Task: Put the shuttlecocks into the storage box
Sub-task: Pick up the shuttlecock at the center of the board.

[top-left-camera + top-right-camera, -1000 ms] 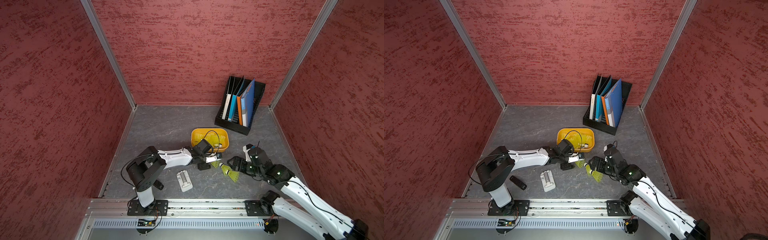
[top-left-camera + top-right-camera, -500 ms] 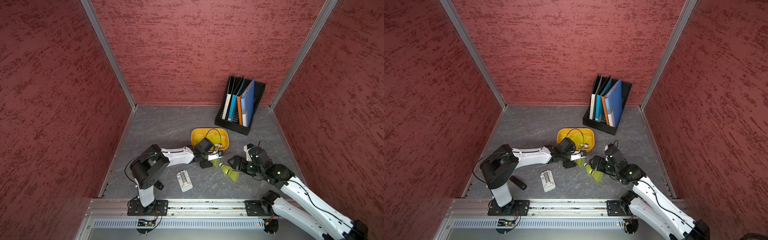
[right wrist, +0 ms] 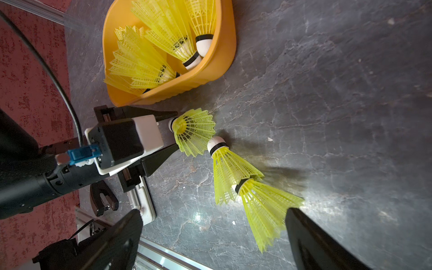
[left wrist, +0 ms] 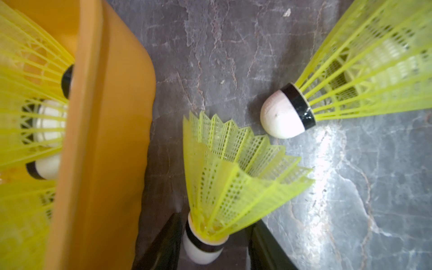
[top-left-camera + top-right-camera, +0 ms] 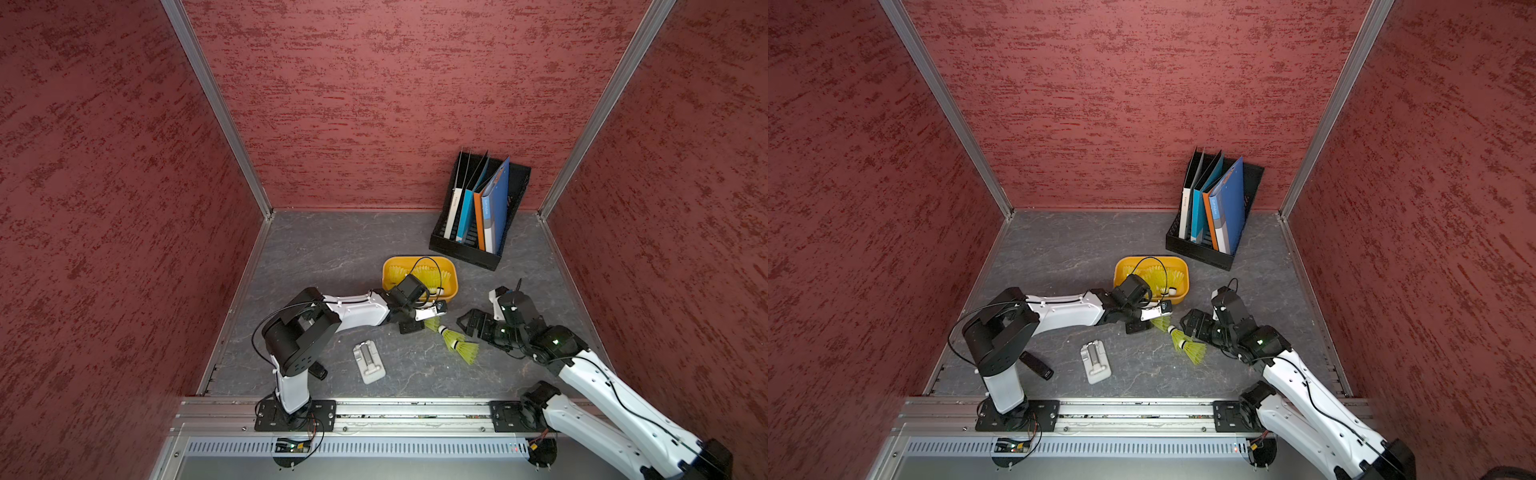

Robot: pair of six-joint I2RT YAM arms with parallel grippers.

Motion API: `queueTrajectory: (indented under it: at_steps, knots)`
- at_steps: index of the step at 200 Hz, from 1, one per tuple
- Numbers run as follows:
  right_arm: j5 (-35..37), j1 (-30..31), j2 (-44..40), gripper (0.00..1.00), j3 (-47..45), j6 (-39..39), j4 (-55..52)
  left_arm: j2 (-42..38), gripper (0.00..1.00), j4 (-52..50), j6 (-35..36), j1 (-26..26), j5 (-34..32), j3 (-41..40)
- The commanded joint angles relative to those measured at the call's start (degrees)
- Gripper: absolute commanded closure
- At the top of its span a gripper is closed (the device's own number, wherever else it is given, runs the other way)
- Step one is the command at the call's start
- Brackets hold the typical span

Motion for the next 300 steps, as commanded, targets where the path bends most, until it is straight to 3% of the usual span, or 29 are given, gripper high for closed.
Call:
queueTrajectory:
  at_steps: [1, 34, 84, 171, 214, 252, 300]
  knots:
    - [-0.8, -0.5, 0.1, 0.02, 0.6, -0.9, 1.8, -0.6, 0.57, -1.4, -1.0, -0.2, 1.2, -0.5]
    - [-1.0, -0.7, 0.2, 0.02, 0.2, -1.0, 2.3, -0.6, 0.64, -2.9, -1.8, -0.7, 1.5, 0.3]
    - [-1.3, -1.0, 0.6, 0.01, 0.0, -1.0, 2.8, 0.1, 0.54, -3.2, -2.2, -1.1, 1.4, 1.2]
    - [-1.7, -1.4, 0.5, 0.02, 0.1, -1.4, 2.3, 2.7, 0.54, -3.9, -2.4, -1.3, 2.4, 4.1]
    - [-1.9, -1.7, 1.1, 0.02, 0.0, -1.4, 2.8, 2.7, 0.62, -4.0, -2.6, -0.8, 2.8, 4.0]
    - [-1.9, -1.9, 1.4, 0.02, 0.2, -1.4, 3.0, 2.3, 0.80, -4.3, -3.0, -0.9, 3.1, 3.5]
    - [-2.0, -2.0, 1.2, 0.02, 0.0, -1.9, 2.7, -0.6, 0.84, -4.7, -4.7, -2.0, 2.1, 1.7]
